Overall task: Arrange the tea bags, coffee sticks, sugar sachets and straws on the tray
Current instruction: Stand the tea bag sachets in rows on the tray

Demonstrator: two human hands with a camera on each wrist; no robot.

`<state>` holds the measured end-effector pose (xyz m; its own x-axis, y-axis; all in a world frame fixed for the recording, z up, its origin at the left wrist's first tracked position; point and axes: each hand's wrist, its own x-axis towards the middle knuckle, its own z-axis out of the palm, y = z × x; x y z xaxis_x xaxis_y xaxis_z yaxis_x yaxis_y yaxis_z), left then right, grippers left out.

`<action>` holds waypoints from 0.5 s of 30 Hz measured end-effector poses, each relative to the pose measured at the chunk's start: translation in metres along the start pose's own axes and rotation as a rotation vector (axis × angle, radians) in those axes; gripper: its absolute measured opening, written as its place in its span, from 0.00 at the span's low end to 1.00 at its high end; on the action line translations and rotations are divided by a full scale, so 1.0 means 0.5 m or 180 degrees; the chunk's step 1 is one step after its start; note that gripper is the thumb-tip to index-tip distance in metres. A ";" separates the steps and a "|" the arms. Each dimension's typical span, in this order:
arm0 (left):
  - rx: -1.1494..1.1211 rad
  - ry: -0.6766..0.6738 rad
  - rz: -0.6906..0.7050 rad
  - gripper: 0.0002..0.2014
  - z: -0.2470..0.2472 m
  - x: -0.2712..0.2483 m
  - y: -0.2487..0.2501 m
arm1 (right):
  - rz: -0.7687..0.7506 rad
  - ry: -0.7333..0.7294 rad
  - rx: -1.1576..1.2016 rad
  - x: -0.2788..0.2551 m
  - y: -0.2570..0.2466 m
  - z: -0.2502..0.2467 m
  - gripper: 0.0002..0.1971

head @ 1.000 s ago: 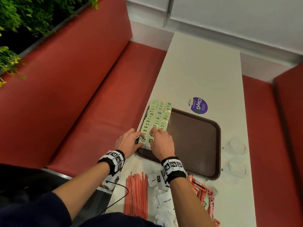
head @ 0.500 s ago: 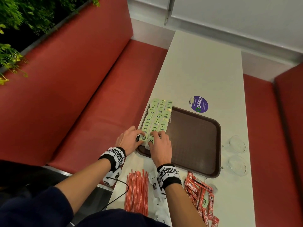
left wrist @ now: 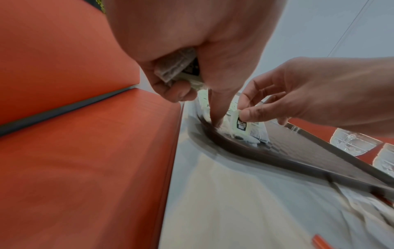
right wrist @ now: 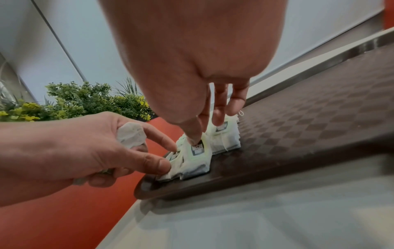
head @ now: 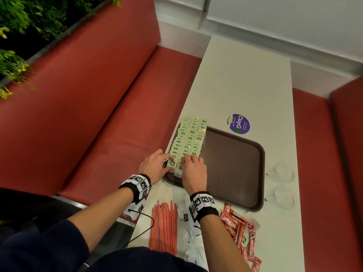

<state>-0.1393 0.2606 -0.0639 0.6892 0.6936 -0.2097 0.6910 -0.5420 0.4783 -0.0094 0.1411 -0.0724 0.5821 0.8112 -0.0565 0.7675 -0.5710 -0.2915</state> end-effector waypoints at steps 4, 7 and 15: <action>-0.0012 0.0036 0.0037 0.16 0.002 0.000 -0.001 | -0.0009 0.0048 -0.0007 0.009 0.002 -0.001 0.08; -0.0008 0.0020 0.0042 0.15 0.001 -0.001 0.000 | -0.0024 0.0042 0.0005 0.016 0.000 -0.001 0.08; -0.1015 -0.0157 0.0109 0.14 -0.018 -0.002 0.008 | 0.0095 0.0237 0.0766 0.011 -0.005 -0.027 0.06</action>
<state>-0.1390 0.2621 -0.0539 0.7259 0.6495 -0.2263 0.5695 -0.3832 0.7272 -0.0048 0.1452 -0.0591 0.6284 0.7779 -0.0005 0.6688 -0.5407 -0.5103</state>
